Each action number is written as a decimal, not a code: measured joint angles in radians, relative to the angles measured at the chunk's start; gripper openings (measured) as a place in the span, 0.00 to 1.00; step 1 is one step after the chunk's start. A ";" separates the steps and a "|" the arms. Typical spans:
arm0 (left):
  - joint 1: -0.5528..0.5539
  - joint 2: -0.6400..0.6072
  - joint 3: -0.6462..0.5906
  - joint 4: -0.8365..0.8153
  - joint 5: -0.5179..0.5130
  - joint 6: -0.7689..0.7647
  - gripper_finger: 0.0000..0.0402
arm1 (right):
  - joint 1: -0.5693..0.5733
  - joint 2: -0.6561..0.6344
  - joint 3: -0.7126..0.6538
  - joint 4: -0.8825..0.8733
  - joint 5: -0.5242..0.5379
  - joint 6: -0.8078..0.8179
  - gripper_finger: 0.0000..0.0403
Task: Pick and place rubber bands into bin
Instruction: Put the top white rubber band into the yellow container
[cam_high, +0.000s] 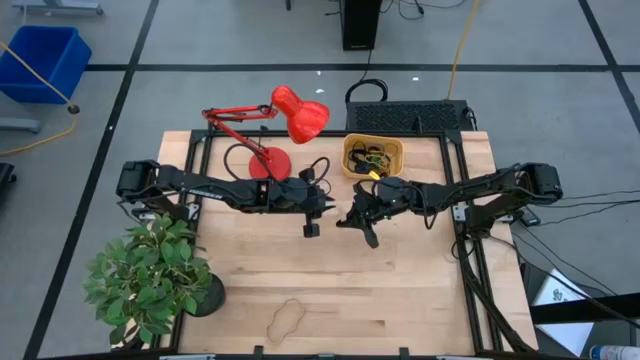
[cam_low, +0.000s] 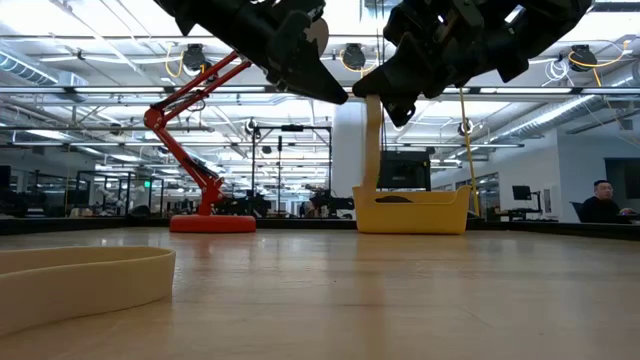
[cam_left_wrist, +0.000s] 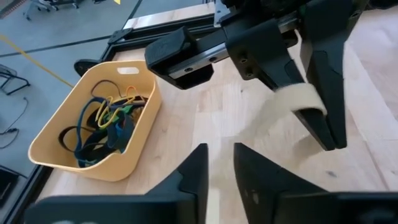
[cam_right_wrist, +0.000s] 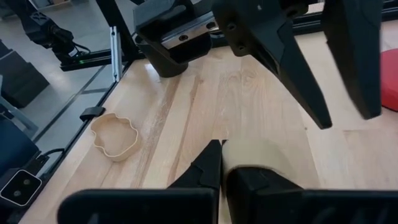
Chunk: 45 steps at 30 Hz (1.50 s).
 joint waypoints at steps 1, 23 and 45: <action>0.000 0.000 0.000 -0.001 -0.006 0.000 0.23 | 0.000 0.000 0.000 0.000 0.001 -0.001 0.00; 0.004 0.001 -0.001 -0.357 0.034 -0.309 0.54 | -0.258 -0.173 0.393 -0.959 0.287 -0.269 0.00; 0.004 0.001 -0.001 -0.294 0.033 -0.312 0.54 | -0.586 0.000 0.359 -0.939 0.292 -0.395 0.00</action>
